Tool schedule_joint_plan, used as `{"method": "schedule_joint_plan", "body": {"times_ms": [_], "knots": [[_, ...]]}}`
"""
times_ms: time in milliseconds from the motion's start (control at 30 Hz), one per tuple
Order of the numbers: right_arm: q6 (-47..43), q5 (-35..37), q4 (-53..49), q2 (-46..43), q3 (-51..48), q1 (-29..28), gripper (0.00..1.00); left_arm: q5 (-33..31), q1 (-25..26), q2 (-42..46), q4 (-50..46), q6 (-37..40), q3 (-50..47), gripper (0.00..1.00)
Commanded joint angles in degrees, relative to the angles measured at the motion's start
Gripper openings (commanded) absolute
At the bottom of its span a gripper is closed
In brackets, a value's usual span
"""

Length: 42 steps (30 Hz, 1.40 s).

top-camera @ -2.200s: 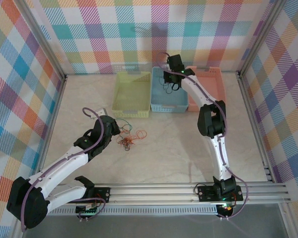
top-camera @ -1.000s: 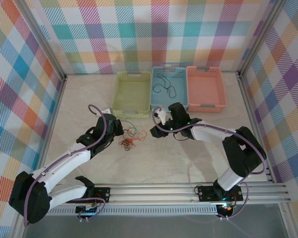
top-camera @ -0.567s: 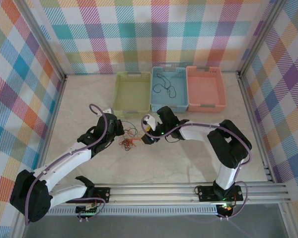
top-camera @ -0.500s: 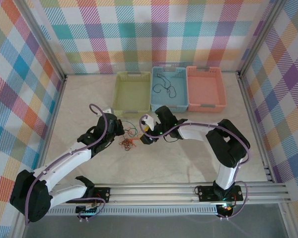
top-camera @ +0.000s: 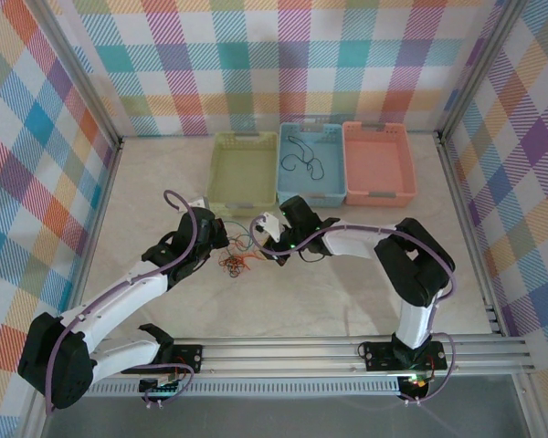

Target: Untangle the cables

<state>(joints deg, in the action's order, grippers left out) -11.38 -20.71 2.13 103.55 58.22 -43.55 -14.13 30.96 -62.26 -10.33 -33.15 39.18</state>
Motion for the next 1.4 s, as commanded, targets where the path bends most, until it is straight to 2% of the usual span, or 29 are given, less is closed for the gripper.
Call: {"method": "schedule_joint_plan", "body": {"times_ms": [0, 300, 500, 867, 1000, 1133, 1367], "knots": [[0.3, 5.1, 6.05, -5.21, -4.27, 0.16, 0.0, -0.82, -0.46, 0.22, 0.05, 0.85, 1.47, 0.0], [8.49, 20.39, 17.57, -13.52, -13.06, 4.76, 0.0, -3.17, -0.46, 0.91, -0.83, 0.14, 1.41, 0.0], [18.22, 29.37, 19.05, -17.77, -17.33, 11.82, 0.0, -4.23, -0.46, 1.97, -0.88, 0.01, 0.9, 0.0], [32.78, 45.49, 13.24, -23.08, -21.47, 19.54, 0.0, -8.9, -0.46, 4.83, -1.8, -1.45, -0.37, 0.0], [37.12, 49.41, 10.43, -24.39, -21.98, 21.19, 0.0, -12.9, -0.46, 7.81, -2.64, -2.84, -1.45, 0.0], [39.65, 50.41, 9.66, -25.56, -22.93, 22.41, 0.0, -18.01, -0.44, 10.36, -3.64, -5.18, -2.65, 0.0], [46.61, 56.59, 6.1, -28.84, -24.77, 25.01, 0.0, -22.64, -0.53, 13.01, -4.95, -7.36, -3.71, 0.0]]}}
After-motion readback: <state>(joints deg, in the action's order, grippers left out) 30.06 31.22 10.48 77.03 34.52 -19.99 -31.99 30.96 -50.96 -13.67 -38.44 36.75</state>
